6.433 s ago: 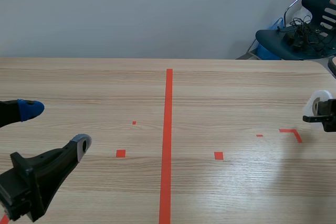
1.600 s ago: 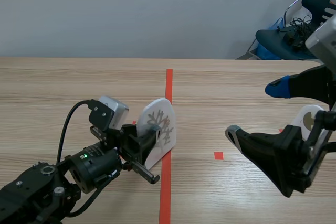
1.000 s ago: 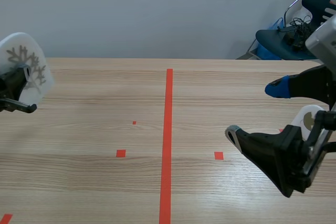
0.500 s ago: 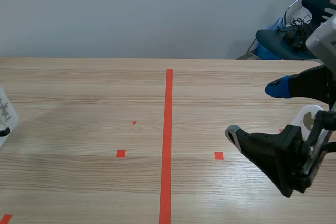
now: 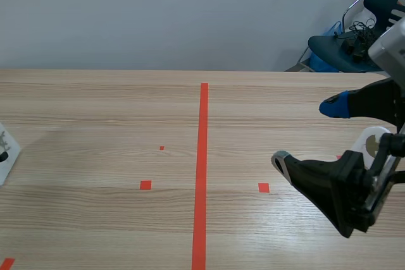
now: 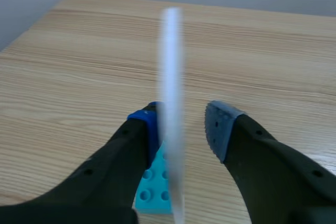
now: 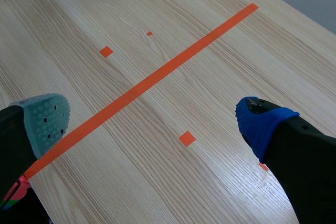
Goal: Do the leaf sorting experiment
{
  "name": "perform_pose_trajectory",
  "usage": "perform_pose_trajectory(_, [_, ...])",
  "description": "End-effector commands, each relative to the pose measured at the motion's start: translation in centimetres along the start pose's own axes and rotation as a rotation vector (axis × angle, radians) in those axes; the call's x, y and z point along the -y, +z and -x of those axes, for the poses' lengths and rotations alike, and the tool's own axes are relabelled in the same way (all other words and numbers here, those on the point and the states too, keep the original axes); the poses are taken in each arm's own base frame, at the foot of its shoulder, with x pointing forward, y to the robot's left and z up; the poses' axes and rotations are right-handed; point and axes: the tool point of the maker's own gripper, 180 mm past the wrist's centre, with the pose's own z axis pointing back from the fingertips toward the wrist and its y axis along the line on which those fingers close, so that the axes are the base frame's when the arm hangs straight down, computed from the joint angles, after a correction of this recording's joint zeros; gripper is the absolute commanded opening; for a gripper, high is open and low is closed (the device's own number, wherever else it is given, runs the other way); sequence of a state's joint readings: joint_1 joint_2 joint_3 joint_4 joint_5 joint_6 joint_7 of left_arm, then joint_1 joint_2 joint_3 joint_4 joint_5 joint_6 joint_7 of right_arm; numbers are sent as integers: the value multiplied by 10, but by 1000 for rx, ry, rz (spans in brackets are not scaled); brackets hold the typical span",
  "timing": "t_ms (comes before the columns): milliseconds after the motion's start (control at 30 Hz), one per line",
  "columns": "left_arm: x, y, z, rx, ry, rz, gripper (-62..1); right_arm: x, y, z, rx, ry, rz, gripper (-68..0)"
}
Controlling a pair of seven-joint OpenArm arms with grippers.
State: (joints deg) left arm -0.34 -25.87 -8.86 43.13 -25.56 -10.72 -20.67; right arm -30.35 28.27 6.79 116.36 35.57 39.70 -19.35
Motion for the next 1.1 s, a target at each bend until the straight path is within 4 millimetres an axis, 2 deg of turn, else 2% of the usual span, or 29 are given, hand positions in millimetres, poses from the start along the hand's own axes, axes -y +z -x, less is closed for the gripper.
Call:
perform_pose_trajectory(0, [1,-5,-19,55,-4,11,-313,7,2,-8,32,11,12,4])
perform_pose_trajectory(100, [0,-5,-27,84,-10,17,-170,7,2,-8,32,11,12,4])
perform_pose_trajectory(167, [-1,-5,-33,103,-15,21,-111,7,2,-8,32,12,12,4])
perform_pose_trajectory(267, [0,-1,-50,143,-20,37,-81,7,2,-8,32,11,12,4])
perform_pose_trajectory(400, [3,12,-86,211,-79,76,-73,7,2,-8,32,11,12,4])
perform_pose_trajectory(500, [14,28,-114,264,-124,130,-10,7,2,-8,32,11,12,4])
perform_pose_trajectory(533, [22,35,-122,280,-134,167,13,7,2,-8,32,11,12,4])
perform_pose_trajectory(667, [71,65,-144,299,-142,364,14,6,2,-9,34,9,11,4])
perform_pose_trajectory(733, [103,82,-147,276,-131,486,14,6,2,-9,34,9,11,4])
perform_pose_trajectory(833, [147,109,-141,194,-148,654,14,6,2,-9,37,6,10,4])
perform_pose_trajectory(933, [171,128,-138,128,-151,714,14,7,2,-9,38,5,14,4])
perform_pose_trajectory(1067, [187,145,-136,83,-127,749,14,9,2,-11,44,-2,23,4])
